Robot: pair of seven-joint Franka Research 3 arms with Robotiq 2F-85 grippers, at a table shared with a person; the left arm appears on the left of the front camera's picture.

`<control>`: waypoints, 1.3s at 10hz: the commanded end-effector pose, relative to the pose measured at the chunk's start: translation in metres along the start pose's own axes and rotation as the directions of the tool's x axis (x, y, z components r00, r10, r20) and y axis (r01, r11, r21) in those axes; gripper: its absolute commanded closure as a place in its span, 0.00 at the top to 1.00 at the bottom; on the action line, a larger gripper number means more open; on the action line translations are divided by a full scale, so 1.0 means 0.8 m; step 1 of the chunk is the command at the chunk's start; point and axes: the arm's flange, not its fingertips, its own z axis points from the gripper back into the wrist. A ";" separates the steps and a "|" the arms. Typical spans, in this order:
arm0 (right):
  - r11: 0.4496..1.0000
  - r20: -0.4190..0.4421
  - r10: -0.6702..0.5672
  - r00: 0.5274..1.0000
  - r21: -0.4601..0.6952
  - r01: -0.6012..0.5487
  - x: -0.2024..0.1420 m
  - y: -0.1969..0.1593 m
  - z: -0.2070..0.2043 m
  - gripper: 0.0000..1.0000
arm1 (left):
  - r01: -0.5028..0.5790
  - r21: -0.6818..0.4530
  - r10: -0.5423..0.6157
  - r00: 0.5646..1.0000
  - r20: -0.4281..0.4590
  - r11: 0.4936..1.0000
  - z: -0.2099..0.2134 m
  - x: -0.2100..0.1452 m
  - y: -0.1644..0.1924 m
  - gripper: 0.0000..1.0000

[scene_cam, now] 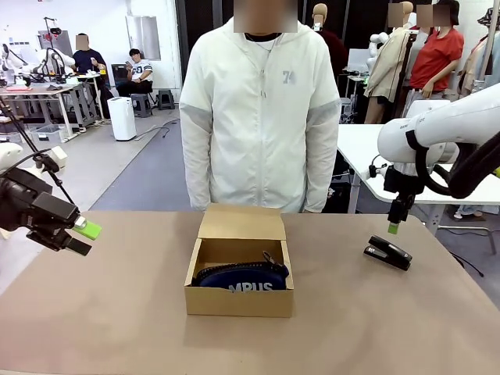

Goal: Pack the items into the box.
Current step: Pick up the item indicated by the person and place it inside the Mailer Box.

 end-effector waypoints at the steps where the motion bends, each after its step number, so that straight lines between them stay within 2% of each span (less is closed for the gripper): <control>1: 1.000 0.026 -0.011 1.000 -0.018 0.012 0.000 0.004 -0.008 1.00 | 0.004 -0.004 -0.003 1.000 0.001 1.000 0.002 -0.001 0.001 1.00; 4: 1.000 -0.008 -0.020 1.000 -0.006 0.020 -0.005 0.026 -0.036 1.00 | 0.004 -0.004 -0.003 1.000 0.001 1.000 0.002 -0.001 0.001 1.00; 7: 1.000 0.001 0.002 1.000 0.021 -0.002 -0.003 0.044 -0.075 1.00 | 0.004 -0.004 -0.003 1.000 0.001 1.000 0.002 -0.001 0.001 1.00; 8: 1.000 -0.038 -0.006 0.999 -0.007 0.006 -0.006 0.047 -0.084 1.00 | 0.004 -0.004 -0.003 1.000 0.001 1.000 0.002 -0.001 0.001 1.00; 11: 1.000 -0.029 0.024 0.999 -0.005 -0.024 -0.007 0.052 -0.088 1.00 | 0.004 -0.004 -0.003 1.000 0.001 1.000 0.002 -0.001 0.001 1.00; 12: 0.999 -0.035 0.035 0.999 -0.002 -0.035 -0.008 0.054 -0.086 0.40 | 0.004 -0.004 -0.003 1.000 0.001 1.000 0.002 -0.001 0.001 1.00; 13: 0.999 -0.054 0.033 0.998 -0.015 -0.034 -0.007 0.054 -0.085 0.00 | 0.004 -0.004 -0.003 1.000 0.001 1.000 0.002 -0.001 0.001 1.00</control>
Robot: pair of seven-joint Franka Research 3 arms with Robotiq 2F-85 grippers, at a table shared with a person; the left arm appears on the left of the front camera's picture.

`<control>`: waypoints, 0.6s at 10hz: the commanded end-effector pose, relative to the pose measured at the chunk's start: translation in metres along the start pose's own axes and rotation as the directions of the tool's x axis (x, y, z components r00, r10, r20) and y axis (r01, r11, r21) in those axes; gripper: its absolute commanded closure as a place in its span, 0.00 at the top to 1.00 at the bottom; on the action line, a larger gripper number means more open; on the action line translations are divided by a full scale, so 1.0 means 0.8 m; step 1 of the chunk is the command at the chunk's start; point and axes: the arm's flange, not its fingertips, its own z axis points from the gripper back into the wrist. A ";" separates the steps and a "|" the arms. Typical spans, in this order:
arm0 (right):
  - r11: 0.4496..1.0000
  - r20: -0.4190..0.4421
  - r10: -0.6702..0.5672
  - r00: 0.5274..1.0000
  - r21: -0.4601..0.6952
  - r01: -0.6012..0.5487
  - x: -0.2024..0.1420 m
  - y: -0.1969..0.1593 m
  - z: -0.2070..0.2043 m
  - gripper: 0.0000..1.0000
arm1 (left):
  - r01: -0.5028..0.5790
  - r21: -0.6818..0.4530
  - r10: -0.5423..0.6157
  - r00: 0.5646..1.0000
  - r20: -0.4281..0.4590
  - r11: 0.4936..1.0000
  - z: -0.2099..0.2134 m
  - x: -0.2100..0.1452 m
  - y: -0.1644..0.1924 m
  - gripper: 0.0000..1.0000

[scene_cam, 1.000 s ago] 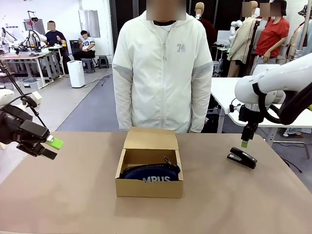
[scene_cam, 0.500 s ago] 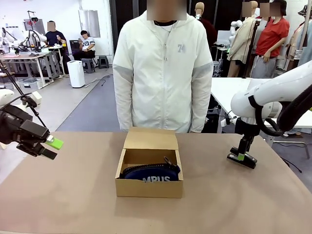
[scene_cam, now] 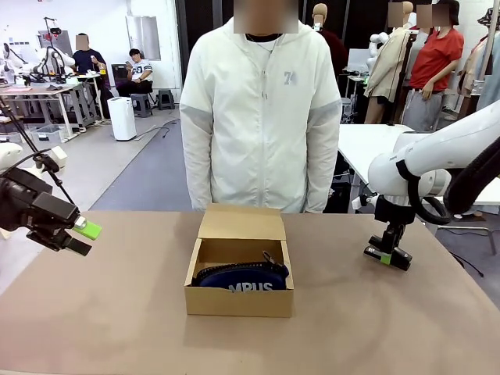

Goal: Pack the items into the box.
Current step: Pick up the item indicated by the person and place it inside the Mailer Box.

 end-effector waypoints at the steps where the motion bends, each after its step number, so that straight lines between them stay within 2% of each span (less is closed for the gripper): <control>1: 0.999 -0.025 0.005 1.000 -0.043 -0.007 -0.002 0.008 0.003 0.00 | 0.004 -0.004 -0.004 1.000 0.001 1.000 0.002 -0.001 0.001 1.00; 6: 0.999 -0.034 -0.004 0.999 -0.055 0.002 -0.001 0.006 0.007 0.00 | 0.004 -0.004 -0.004 1.000 0.001 1.000 0.002 -0.001 0.001 1.00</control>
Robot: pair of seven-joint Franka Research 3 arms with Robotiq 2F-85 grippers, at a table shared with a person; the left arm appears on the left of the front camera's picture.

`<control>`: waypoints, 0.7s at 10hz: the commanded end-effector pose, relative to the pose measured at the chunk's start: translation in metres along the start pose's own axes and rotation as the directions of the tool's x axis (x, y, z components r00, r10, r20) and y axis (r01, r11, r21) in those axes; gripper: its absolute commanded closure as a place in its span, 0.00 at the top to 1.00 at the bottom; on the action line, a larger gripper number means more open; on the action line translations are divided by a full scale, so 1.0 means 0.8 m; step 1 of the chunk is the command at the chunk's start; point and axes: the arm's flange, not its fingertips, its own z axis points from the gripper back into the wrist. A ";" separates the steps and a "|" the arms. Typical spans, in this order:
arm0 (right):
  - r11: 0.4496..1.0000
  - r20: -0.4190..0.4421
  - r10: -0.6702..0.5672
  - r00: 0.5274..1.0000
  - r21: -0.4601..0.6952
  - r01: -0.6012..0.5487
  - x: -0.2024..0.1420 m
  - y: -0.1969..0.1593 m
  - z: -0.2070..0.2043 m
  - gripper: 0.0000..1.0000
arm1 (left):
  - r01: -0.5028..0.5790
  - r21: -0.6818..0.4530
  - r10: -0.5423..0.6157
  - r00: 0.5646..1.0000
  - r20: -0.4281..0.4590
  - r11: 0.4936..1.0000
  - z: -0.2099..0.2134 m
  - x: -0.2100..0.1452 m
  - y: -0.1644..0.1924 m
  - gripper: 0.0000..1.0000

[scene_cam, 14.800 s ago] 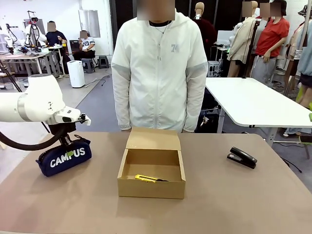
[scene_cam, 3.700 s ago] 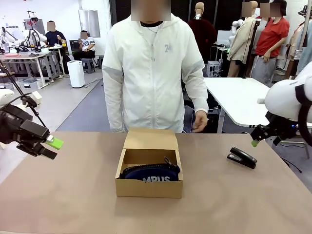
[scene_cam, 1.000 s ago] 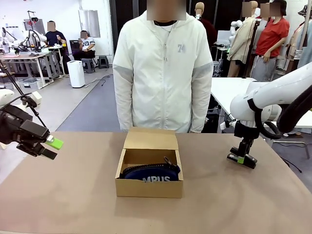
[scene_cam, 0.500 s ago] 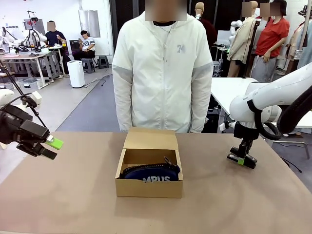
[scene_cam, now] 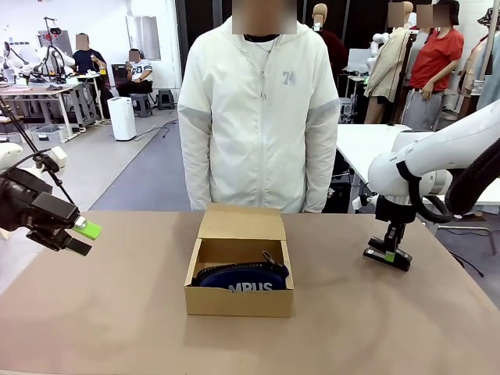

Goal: Pack the items into the box.
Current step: Pick up the item indicated by the person and place it inside the Mailer Box.

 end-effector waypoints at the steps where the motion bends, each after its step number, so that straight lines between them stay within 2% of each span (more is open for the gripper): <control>1: 0.999 -0.022 -0.025 0.999 -0.029 0.024 0.000 0.006 0.004 0.00 | 0.004 -0.004 -0.004 1.000 0.001 1.000 0.002 -0.001 0.001 1.00; 4: 0.997 -0.011 -0.070 0.997 -0.023 0.070 -0.006 0.017 0.036 0.00 | 0.004 -0.004 -0.004 1.000 0.001 1.000 0.002 -0.001 0.001 1.00; 6: 0.996 -0.027 -0.088 0.996 0.003 0.088 -0.037 0.052 0.106 0.00 | 0.004 -0.004 -0.004 1.000 0.001 1.000 0.002 -0.001 0.001 1.00; 7: 0.996 -0.031 -0.090 0.995 -0.028 0.089 -0.062 0.081 0.152 0.00 | 0.004 -0.004 -0.004 1.000 0.001 1.000 0.002 -0.001 0.001 1.00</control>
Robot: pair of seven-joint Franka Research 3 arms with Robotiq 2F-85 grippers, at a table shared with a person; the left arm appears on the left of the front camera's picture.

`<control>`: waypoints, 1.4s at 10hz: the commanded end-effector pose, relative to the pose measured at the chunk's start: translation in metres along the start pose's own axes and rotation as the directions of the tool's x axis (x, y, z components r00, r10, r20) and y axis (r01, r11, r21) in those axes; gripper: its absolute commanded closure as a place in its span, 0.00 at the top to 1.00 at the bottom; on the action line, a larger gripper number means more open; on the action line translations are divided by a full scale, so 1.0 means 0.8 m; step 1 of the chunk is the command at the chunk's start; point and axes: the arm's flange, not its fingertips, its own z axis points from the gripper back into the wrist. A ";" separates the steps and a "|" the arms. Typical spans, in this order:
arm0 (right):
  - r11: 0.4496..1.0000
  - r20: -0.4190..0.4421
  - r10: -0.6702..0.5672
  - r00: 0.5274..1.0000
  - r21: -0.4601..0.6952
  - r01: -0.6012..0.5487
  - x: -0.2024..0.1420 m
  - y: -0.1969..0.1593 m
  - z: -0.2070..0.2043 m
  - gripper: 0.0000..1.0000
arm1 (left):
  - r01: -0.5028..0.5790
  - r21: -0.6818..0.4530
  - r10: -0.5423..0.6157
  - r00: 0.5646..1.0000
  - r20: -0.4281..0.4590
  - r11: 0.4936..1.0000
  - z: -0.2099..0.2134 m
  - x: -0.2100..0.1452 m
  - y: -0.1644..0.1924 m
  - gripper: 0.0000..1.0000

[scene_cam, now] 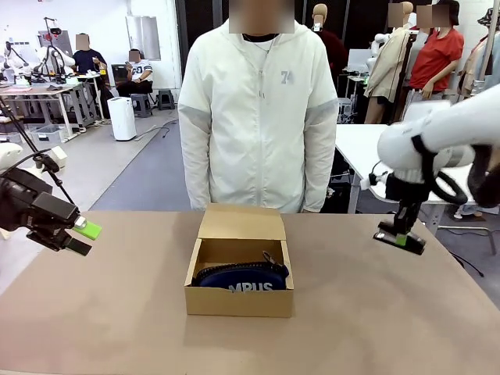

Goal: Pack the items into the box.
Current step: Pick up the item indicated by the person and place it inside the Mailer Box.

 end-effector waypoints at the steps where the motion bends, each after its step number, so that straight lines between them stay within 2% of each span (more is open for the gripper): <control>1: 0.999 -0.017 -0.010 1.000 -0.037 0.009 -0.054 0.059 0.075 0.00 | 0.004 -0.004 -0.004 1.000 0.001 1.000 0.002 -0.001 0.001 1.00; 3: 0.999 0.069 0.017 0.997 0.034 -0.019 -0.092 0.073 0.107 0.00 | 0.004 -0.004 -0.004 1.000 0.001 1.000 0.002 -0.001 0.001 1.00; 4: 0.992 0.159 0.014 0.987 0.118 -0.033 -0.107 0.059 0.105 0.00 | 0.004 -0.004 -0.004 1.000 0.001 1.000 0.002 -0.001 0.001 1.00; 5: 1.000 0.012 -0.003 1.000 0.000 0.003 -0.079 0.072 0.113 0.00 | 0.004 -0.004 -0.004 1.000 0.001 1.000 0.002 -0.001 0.001 1.00; 7: 1.000 0.012 -0.003 1.000 0.000 0.003 -0.079 0.072 0.113 0.00 | 0.004 -0.004 -0.004 1.000 0.001 1.000 0.002 -0.001 0.001 1.00; 8: 0.999 0.052 0.002 0.999 0.037 -0.004 -0.098 0.073 0.118 0.00 | 0.004 -0.004 -0.004 1.000 0.001 1.000 0.002 -0.001 0.001 1.00; 9: 0.989 0.120 0.147 0.982 -0.012 -0.147 -0.068 0.092 0.118 0.00 | 0.004 -0.004 -0.004 1.000 0.001 1.000 0.002 -0.001 0.001 1.00; 10: 0.965 0.143 0.259 0.955 -0.086 -0.249 -0.024 0.125 0.131 0.00 | 0.004 -0.004 -0.004 1.000 0.001 1.000 0.002 -0.001 0.001 1.00; 12: 0.891 0.114 0.438 0.892 -0.189 -0.413 0.070 0.194 0.146 0.00 | 0.004 -0.004 -0.004 1.000 0.001 1.000 0.002 -0.001 0.001 1.00; 14: 0.779 0.041 0.601 0.798 -0.251 -0.574 0.158 0.262 0.137 0.00 | 0.004 -0.004 -0.004 1.000 0.001 1.000 0.002 -0.001 0.001 1.00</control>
